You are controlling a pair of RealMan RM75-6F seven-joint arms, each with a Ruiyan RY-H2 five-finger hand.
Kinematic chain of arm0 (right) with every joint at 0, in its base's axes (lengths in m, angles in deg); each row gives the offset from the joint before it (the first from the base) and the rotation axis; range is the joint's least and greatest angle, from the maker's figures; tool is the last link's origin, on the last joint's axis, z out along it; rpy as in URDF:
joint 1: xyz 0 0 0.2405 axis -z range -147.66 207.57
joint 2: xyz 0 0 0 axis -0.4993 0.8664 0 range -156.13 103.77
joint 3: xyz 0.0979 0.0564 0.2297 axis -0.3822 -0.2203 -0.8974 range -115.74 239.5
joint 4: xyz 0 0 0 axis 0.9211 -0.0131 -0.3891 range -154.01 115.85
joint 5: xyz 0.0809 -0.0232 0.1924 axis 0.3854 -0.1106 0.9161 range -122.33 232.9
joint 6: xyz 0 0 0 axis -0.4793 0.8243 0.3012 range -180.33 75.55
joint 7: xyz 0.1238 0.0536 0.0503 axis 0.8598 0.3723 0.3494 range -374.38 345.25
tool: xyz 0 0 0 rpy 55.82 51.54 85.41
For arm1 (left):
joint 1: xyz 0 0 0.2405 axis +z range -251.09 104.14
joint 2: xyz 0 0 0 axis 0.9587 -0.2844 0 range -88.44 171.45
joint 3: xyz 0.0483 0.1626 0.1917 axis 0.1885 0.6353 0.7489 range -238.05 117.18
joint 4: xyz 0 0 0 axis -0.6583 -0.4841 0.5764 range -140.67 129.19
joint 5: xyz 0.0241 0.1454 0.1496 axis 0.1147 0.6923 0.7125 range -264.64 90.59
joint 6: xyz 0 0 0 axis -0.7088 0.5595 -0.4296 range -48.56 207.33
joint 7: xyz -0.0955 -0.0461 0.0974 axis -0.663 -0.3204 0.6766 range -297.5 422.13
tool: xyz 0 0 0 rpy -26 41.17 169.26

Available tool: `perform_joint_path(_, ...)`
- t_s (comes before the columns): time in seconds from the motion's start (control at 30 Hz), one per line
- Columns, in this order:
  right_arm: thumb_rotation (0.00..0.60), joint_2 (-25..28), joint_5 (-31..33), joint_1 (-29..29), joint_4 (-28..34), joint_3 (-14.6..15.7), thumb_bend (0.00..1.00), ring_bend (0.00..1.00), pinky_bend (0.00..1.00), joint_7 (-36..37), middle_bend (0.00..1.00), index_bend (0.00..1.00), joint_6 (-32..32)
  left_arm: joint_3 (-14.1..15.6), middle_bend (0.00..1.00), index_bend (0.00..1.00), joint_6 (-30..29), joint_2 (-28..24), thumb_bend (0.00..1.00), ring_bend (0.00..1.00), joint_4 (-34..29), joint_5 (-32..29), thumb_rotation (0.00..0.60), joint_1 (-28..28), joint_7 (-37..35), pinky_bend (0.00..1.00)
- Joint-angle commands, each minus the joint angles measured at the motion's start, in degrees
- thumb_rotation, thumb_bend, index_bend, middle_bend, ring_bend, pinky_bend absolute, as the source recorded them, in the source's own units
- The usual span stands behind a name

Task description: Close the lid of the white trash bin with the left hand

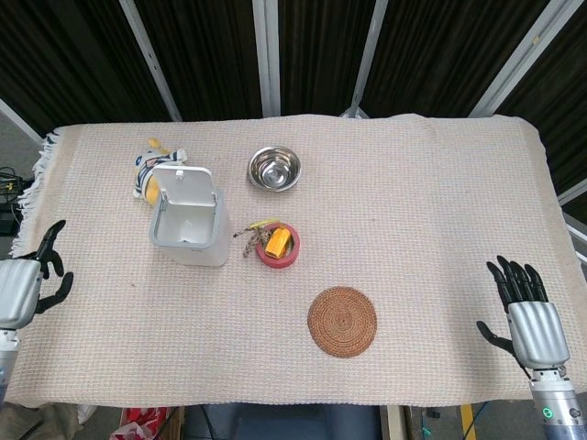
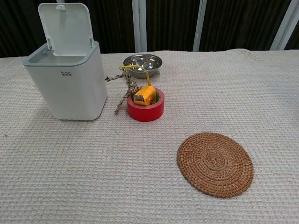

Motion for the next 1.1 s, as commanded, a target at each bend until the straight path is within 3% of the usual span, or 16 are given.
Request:
perform_joint_path(0.03, 0.6, -0.1, 0.1, -0.1, 0.0, -0.1, 0.24, 0.0, 0.0, 0.1, 0.0, 0.0, -0.1, -4.3, 0.95, 0.0, 5.7, -3.2, 0.61, 0.9, -4.4, -5.5, 0.6, -5.0, 2.5, 0.9)
perform_joint_path(0.3, 0.6, -0.1, 0.5, -0.1, 0.4, -0.2, 0.24, 0.0, 0.0, 0.4, 0.0, 0.0, -0.3, -12.0, 1.0, 0.0, 18.0, -6.8, 0.65, 0.97, -7.7, -22.5, 0.6, -16.2, 7.5, 0.97)
perform_joint_path(0.47, 0.6, 0.0, 1.0, -0.2, 0.5, -0.2, 0.24, 0.0, 0.0, 0.9, 0.0, 0.0, -0.7, -14.1, 1.0, 0.0, 25.4, -8.1, 0.65, 0.98, -6.7, -34.1, 0.6, -23.9, 11.8, 0.98)
perform_joint_path(0.77, 0.6, 0.2, 1.8, -0.3, 0.7, -0.3, 0.24, 0.0, 0.0, 1.6, 0.0, 0.0, -1.3, -13.5, 1.0, 0.0, 30.3, -6.1, 0.67, 0.99, -3.1, -49.7, 0.6, -35.6, 19.0, 0.98)
perform_joint_path(1.1, 0.6, 0.8, 2.4, 0.0, 1.0, -0.4, 0.24, 0.0, 0.0, 2.7, 0.0, 0.0, -1.2, -10.5, 1.0, 0.06, 32.2, -3.5, 0.67, 0.99, -1.4, -61.4, 0.6, -44.4, 23.5, 0.98)
